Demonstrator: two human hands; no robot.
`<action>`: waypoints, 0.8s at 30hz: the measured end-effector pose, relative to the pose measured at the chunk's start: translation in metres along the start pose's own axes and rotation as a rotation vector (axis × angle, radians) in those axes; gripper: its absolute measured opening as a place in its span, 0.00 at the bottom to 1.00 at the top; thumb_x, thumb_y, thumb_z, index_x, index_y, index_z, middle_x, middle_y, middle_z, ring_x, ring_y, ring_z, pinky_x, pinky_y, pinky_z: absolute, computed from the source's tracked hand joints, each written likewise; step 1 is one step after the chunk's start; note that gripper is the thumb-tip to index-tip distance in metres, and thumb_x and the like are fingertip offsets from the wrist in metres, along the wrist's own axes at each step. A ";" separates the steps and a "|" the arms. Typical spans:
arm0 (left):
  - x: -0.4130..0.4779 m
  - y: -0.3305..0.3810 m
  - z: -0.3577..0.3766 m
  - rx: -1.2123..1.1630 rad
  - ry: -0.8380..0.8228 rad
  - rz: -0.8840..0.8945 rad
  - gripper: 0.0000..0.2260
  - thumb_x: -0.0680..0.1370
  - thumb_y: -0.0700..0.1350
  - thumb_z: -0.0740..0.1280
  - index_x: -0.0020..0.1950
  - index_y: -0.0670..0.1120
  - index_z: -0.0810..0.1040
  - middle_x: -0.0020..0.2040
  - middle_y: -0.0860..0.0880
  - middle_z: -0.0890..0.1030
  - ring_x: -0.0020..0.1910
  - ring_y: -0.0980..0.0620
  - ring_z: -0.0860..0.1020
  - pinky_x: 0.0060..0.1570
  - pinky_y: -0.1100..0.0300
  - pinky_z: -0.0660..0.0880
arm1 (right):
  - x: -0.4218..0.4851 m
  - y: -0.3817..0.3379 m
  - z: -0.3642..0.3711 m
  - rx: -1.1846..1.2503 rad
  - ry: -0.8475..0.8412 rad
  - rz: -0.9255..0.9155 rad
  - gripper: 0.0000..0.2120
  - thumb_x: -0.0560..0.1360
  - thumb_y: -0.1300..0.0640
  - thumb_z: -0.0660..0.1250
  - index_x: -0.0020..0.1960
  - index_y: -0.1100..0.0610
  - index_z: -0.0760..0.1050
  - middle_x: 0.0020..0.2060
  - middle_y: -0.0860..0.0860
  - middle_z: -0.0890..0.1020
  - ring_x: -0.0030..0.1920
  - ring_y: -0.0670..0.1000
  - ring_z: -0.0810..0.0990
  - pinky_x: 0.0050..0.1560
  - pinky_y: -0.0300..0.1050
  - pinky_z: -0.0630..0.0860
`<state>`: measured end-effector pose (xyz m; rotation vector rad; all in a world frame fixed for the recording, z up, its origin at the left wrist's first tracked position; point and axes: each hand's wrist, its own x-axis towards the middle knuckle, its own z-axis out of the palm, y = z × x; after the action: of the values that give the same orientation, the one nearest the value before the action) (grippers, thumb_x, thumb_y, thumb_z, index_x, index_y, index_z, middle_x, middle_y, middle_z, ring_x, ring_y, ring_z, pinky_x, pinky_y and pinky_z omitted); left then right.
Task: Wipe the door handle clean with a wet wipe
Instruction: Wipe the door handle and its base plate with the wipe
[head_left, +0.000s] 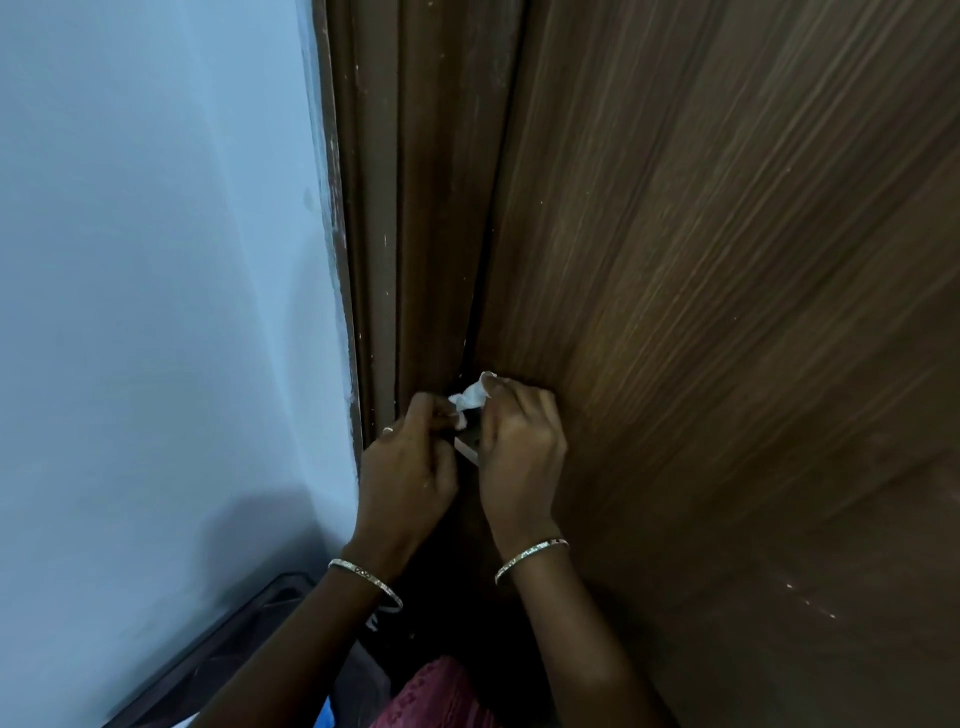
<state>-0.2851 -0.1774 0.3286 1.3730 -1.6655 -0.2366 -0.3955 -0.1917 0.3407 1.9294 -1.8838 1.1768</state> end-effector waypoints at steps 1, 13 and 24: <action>0.004 0.006 -0.001 -0.006 0.023 0.009 0.12 0.74 0.39 0.64 0.57 0.49 0.74 0.50 0.54 0.83 0.43 0.52 0.81 0.39 0.60 0.74 | 0.000 0.000 -0.002 0.014 -0.014 0.002 0.13 0.75 0.61 0.67 0.59 0.57 0.83 0.53 0.50 0.86 0.52 0.50 0.82 0.53 0.40 0.79; 0.029 0.015 0.032 -0.106 0.063 0.046 0.12 0.79 0.45 0.67 0.62 0.49 0.75 0.54 0.50 0.82 0.49 0.53 0.80 0.46 0.55 0.79 | -0.025 0.026 -0.047 0.241 -0.140 0.202 0.12 0.78 0.59 0.68 0.60 0.52 0.81 0.54 0.46 0.85 0.51 0.42 0.84 0.51 0.37 0.81; 0.027 0.011 0.051 -0.078 0.171 0.095 0.11 0.78 0.36 0.63 0.57 0.42 0.81 0.56 0.45 0.82 0.55 0.51 0.80 0.57 0.61 0.76 | -0.059 0.054 -0.046 0.323 -0.315 0.372 0.09 0.77 0.57 0.70 0.54 0.49 0.85 0.49 0.41 0.87 0.50 0.40 0.85 0.53 0.44 0.83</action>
<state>-0.3286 -0.2164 0.3213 1.2180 -1.5584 -0.1234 -0.4556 -0.1269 0.3124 2.0862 -2.4293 1.4236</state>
